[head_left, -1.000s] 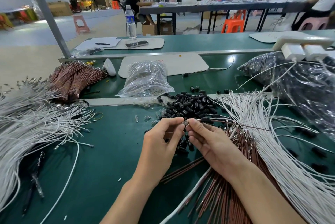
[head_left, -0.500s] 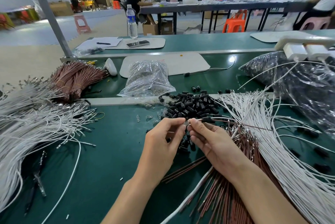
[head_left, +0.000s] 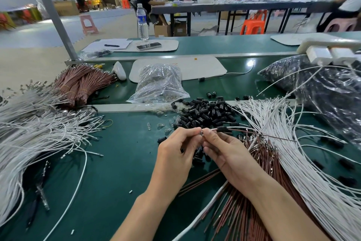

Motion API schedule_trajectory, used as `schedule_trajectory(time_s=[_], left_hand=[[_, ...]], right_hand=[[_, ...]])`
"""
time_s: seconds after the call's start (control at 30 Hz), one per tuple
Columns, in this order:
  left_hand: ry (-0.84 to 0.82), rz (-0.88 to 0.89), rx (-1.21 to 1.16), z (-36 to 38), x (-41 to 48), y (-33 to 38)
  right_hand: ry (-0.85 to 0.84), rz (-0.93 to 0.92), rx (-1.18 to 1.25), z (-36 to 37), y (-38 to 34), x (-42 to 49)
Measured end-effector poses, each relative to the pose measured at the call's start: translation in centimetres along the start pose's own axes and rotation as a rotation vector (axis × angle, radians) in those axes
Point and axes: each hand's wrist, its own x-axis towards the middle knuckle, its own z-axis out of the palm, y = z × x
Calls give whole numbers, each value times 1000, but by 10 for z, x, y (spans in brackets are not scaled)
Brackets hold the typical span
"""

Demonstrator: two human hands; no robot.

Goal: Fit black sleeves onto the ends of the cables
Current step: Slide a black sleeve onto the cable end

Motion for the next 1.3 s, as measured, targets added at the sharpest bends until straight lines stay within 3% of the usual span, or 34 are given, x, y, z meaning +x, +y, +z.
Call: schedule_trajectory(time_s=[0.67,1.0,1.3], left_hand=[[8,89,181,-6,2,0],[55,-26,21,1,1,-7],[-12,-9,88,1,10,-9]], right_hand=[[-49,5,-54,-4,1,3],[-11,-6,9,-5,5,6],[14,-26,-33,-3,5,8]])
